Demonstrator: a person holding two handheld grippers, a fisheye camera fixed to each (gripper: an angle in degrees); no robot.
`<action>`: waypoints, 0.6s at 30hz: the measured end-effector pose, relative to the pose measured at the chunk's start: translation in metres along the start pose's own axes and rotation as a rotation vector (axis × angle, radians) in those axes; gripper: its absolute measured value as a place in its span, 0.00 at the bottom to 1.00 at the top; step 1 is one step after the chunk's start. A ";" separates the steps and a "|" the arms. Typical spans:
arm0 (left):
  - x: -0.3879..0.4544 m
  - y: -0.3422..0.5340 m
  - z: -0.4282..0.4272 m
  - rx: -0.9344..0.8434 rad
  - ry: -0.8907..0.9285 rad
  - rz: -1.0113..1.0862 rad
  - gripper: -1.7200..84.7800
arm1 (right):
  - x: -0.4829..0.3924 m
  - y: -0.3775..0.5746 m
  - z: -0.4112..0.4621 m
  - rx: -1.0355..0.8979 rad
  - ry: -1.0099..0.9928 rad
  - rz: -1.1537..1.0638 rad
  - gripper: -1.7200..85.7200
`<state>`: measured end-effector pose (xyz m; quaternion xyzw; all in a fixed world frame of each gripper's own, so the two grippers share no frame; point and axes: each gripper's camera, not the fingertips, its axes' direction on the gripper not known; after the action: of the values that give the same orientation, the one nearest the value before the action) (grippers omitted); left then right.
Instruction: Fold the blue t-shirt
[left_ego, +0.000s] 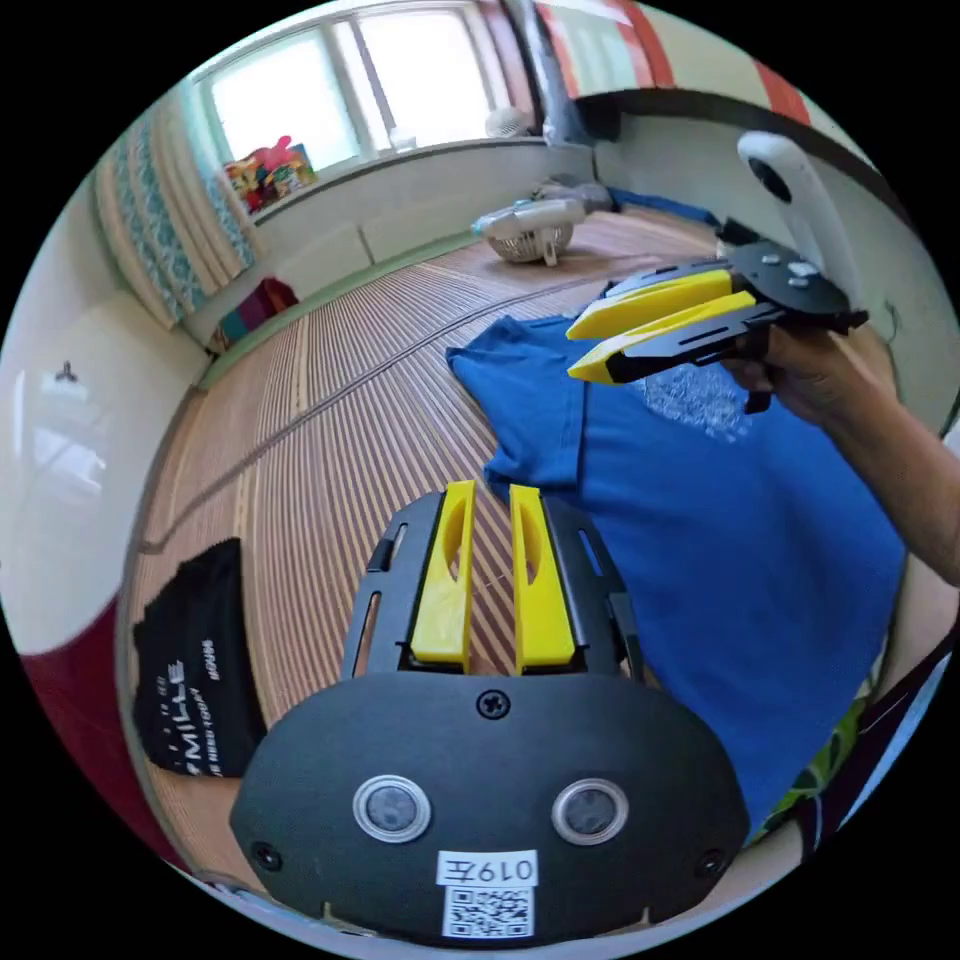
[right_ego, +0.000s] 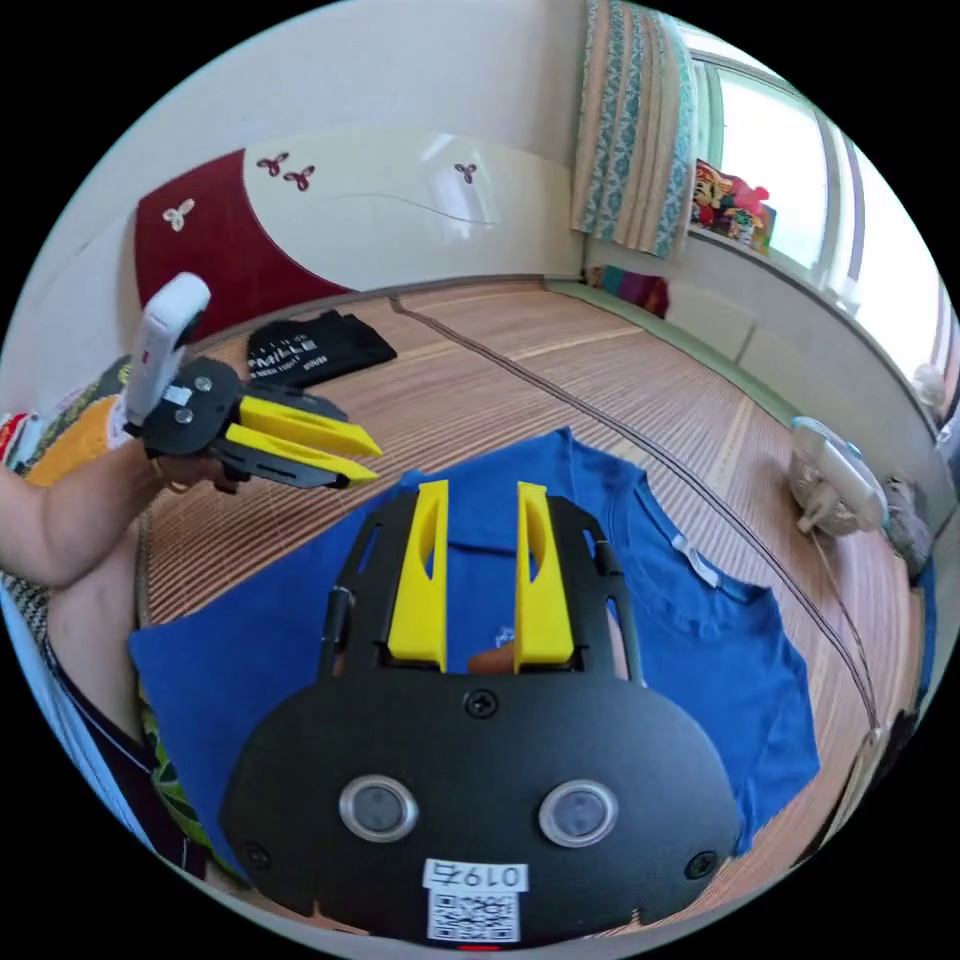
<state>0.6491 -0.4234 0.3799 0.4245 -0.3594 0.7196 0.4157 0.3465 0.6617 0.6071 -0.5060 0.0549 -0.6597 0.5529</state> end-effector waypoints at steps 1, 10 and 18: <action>0.009 -0.007 -0.003 -0.036 -0.063 0.065 0.08 | -0.025 0.001 -0.011 -0.026 0.055 -0.005 0.15; -0.013 -0.051 -0.012 -0.005 -0.104 0.286 0.08 | -0.148 -0.019 -0.067 -0.130 0.190 -0.246 0.15; -0.057 -0.076 -0.022 0.057 0.041 0.253 0.05 | -0.178 -0.033 -0.108 -0.123 0.218 -0.347 0.11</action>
<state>0.7275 -0.3905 0.3323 0.3727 -0.3808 0.7846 0.3168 0.2237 0.7610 0.4680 -0.4664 0.0666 -0.7912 0.3900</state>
